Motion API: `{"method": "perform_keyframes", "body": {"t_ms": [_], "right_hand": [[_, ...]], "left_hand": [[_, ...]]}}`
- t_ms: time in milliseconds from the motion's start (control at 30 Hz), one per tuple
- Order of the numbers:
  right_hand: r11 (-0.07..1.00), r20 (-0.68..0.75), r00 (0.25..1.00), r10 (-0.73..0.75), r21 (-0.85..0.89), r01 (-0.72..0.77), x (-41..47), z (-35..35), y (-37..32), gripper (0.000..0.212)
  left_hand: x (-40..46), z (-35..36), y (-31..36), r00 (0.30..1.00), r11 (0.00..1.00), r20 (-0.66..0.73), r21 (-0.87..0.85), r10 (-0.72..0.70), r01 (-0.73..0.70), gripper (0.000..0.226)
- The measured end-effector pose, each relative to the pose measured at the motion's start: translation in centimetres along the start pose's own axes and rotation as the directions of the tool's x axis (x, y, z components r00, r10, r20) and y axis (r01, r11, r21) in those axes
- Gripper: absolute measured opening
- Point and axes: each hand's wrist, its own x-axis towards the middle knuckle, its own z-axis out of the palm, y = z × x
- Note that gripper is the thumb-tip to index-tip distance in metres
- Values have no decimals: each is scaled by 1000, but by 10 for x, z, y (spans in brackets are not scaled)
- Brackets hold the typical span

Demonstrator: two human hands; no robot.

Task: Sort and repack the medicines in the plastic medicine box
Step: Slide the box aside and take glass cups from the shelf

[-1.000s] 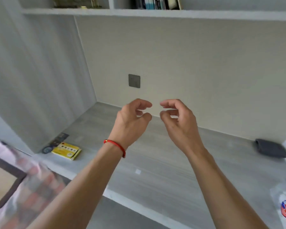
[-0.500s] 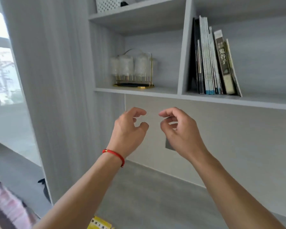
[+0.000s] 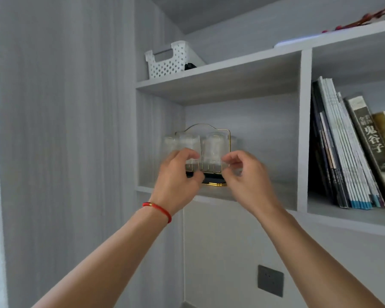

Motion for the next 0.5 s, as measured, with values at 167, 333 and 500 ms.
{"method": "perform_keyframes", "body": {"t_ms": [167, 333, 500], "right_hand": [[988, -14, 998, 62, -141, -63, 49, 33, 19, 27], [932, -41, 989, 142, -332, -147, 94, 59, 20, 51], [862, -79, 952, 295, -408, -301, 125, 84, 19, 76]], "left_hand": [[51, 13, -31, 996, 995, 7, 48, 91, -91, 36], [90, 19, -56, 988, 987, 39, 64, 147, -150, 43], [115, 24, -72, 981, 982, 69, 43, 182, -185, 40]]}}
